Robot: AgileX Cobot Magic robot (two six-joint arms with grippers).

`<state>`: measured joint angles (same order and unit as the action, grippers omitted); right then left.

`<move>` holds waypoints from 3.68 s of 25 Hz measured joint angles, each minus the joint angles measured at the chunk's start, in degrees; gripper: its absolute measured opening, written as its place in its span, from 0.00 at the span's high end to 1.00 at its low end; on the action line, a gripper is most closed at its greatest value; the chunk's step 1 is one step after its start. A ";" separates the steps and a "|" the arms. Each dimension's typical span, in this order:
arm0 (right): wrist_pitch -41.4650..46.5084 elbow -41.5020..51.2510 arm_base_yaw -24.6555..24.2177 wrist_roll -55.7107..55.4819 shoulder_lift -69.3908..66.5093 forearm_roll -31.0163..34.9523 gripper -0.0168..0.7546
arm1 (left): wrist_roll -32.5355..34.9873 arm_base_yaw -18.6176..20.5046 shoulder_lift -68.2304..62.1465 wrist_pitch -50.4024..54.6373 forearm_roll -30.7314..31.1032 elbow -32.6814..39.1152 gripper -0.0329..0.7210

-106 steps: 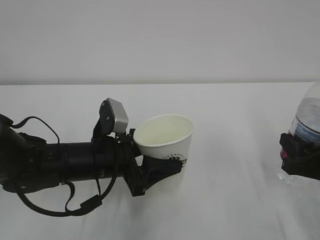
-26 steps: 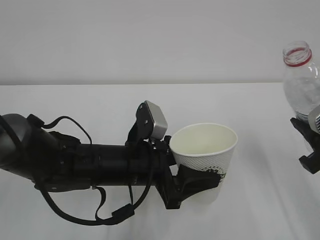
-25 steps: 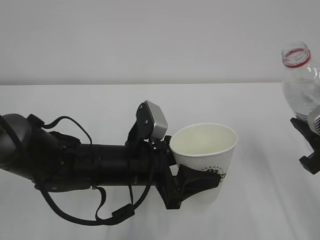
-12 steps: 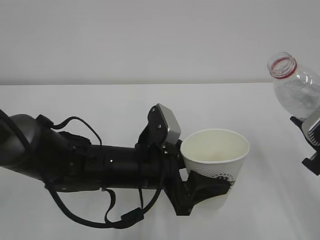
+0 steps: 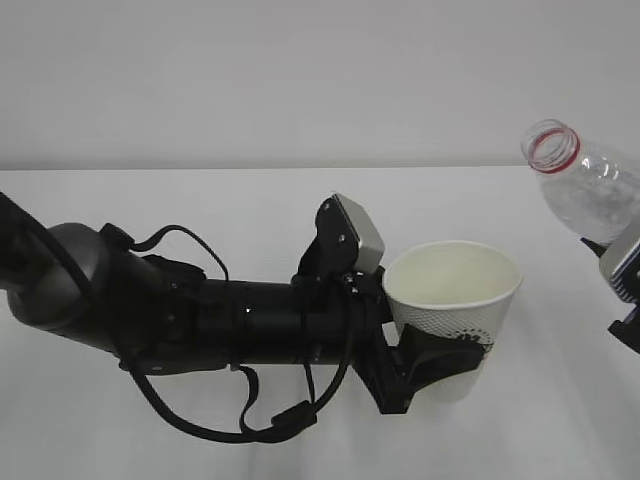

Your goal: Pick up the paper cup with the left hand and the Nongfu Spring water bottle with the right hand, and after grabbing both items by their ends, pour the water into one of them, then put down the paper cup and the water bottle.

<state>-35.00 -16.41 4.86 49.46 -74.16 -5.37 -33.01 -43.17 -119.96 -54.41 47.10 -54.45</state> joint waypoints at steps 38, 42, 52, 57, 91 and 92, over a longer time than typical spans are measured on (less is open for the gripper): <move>-1.75 0.00 0.00 18.60 0.00 1.21 0.45 | -2.57 -0.78 0.00 1.42 2.70 0.00 0.32; -1.99 0.00 0.00 20.18 0.00 1.21 0.45 | -2.57 -0.78 0.00 1.42 2.70 0.00 0.32; -1.99 0.00 0.00 21.38 0.00 1.21 0.45 | -2.67 -0.78 0.00 1.42 2.49 0.00 0.32; -1.99 0.00 0.00 22.34 0.00 1.21 0.45 | -2.67 -0.78 0.00 1.42 2.49 0.00 0.31; -2.78 0.00 0.00 31.11 0.00 1.44 0.45 | -2.67 -0.78 0.00 1.42 2.49 0.00 0.31; -2.78 0.00 0.00 31.22 0.00 1.44 0.45 | -2.67 -0.78 0.00 1.42 2.49 0.00 0.31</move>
<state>-37.78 -16.41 4.86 80.68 -74.16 -3.93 -35.68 -43.95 -119.96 -53.00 49.60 -54.45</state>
